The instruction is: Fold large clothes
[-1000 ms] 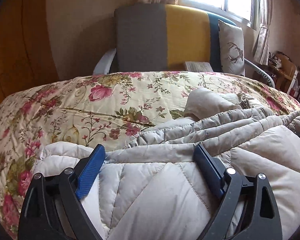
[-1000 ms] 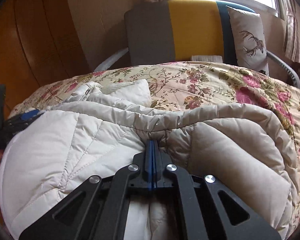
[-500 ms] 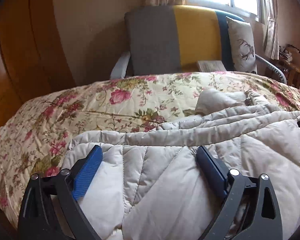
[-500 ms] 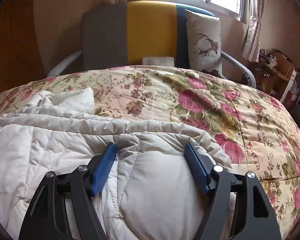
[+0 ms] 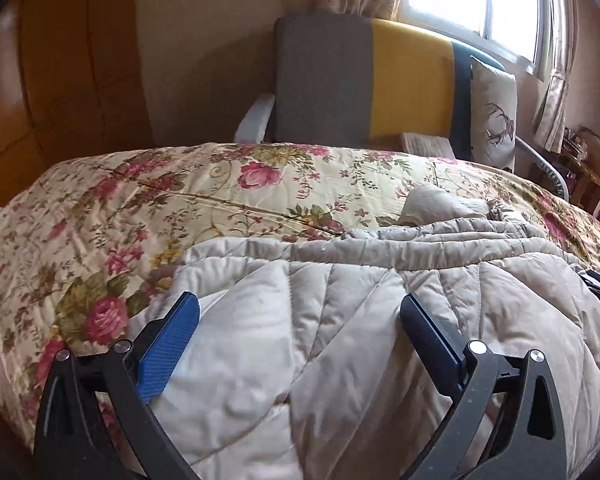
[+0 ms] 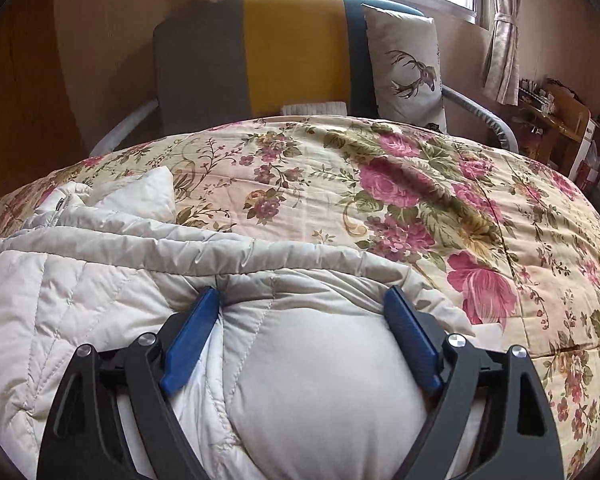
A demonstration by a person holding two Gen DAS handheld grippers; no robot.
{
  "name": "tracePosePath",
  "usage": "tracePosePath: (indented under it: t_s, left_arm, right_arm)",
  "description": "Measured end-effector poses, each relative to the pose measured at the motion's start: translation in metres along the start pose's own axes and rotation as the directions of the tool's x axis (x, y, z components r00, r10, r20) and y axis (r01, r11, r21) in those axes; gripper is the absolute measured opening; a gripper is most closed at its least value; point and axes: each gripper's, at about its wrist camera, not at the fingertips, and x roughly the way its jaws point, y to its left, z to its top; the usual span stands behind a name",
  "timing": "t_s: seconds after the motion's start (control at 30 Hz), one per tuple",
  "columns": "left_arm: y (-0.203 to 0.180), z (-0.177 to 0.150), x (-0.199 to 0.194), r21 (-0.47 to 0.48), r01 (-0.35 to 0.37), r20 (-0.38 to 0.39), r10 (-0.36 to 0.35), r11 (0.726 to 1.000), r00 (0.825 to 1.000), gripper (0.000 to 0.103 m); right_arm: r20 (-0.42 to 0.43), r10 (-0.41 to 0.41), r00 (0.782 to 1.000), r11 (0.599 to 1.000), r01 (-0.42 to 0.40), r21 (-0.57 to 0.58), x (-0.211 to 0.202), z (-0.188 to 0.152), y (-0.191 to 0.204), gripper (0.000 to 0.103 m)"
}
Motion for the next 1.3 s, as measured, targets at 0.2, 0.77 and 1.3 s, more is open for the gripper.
tracePosePath:
  t_s: [0.2,0.77,1.3]
  left_arm:
    - [0.045,-0.024,-0.001,-0.080,-0.092,-0.076,0.086,0.993,0.993,0.100]
    - [0.111,-0.060,-0.024,-0.393,0.159,-0.063,-0.199,0.906,0.978,0.100]
    - [0.138,-0.074,0.002,-0.479,0.413,-0.070,-0.503,0.774,0.861,0.098]
  right_arm:
    - [0.009,-0.010,1.000,1.000,0.010,-0.002,-0.002,0.000,0.001,0.088]
    - [0.033,0.006,0.999,1.000,-0.007,0.008,-0.010,-0.001,0.001,0.096]
    - [0.040,0.003,0.999,1.000,-0.003,0.003,-0.012,-0.002,0.001,0.099]
